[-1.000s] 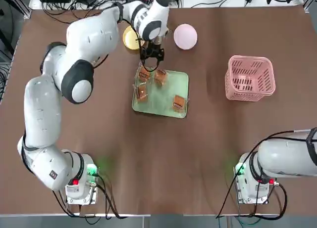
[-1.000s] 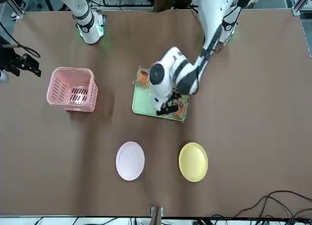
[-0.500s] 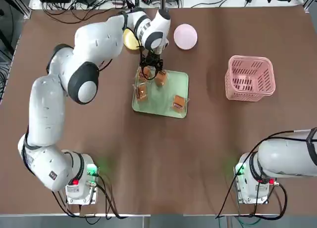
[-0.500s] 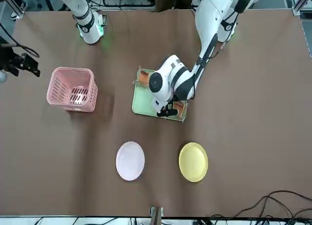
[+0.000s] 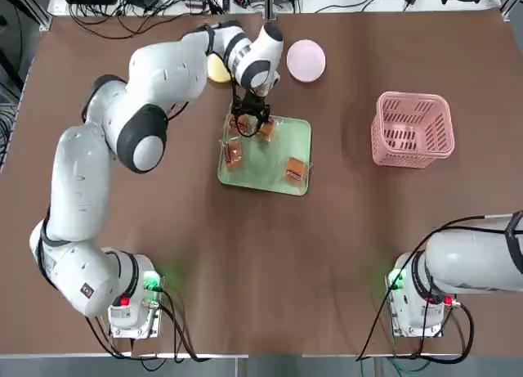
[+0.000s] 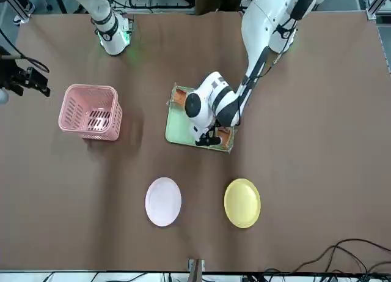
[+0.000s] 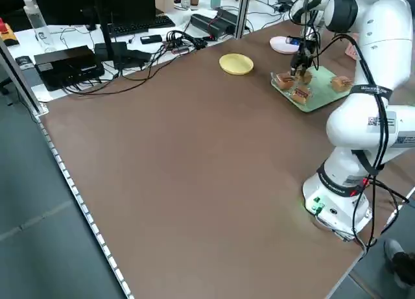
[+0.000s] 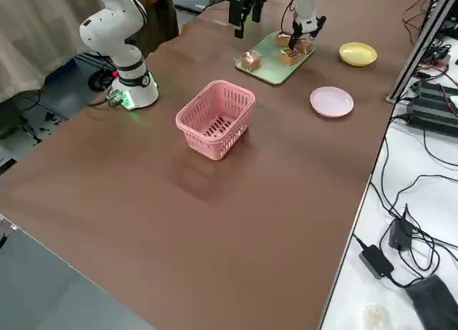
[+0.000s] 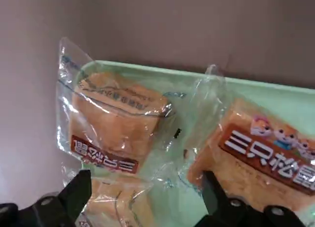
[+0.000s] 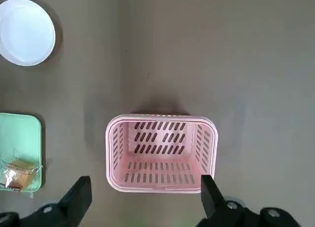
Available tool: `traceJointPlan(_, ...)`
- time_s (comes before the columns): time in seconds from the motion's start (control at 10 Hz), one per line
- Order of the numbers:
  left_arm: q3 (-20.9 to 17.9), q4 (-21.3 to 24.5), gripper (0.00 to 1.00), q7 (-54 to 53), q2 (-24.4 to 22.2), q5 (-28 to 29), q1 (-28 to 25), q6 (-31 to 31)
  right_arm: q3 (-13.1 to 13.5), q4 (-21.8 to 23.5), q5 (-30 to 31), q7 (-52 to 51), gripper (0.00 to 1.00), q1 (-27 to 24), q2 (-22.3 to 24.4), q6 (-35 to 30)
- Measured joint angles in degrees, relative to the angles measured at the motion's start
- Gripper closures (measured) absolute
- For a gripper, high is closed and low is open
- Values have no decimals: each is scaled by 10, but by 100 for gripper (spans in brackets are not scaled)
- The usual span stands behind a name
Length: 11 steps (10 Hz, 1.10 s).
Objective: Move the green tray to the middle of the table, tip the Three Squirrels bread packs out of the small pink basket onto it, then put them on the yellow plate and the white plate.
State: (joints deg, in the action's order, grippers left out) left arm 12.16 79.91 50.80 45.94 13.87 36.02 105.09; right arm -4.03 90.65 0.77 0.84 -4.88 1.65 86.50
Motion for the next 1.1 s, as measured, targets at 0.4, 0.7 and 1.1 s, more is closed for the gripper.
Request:
traceJointPlan(0.4, 1, -2, 0, 34, 10, 0, 7, 70, 0, 0, 0, 0, 2, 0, 0, 0)
traceJointPlan(0.7, 1, -3, 0, 62, 12, 0, 31, 109, 1, 0, 0, 0, 2, 0, 0, 0)
traceJointPlan(1.1, 1, -10, 0, 103, 20, 0, 83, 118, 1, -1, 0, 0, 2, 0, 0, -1)
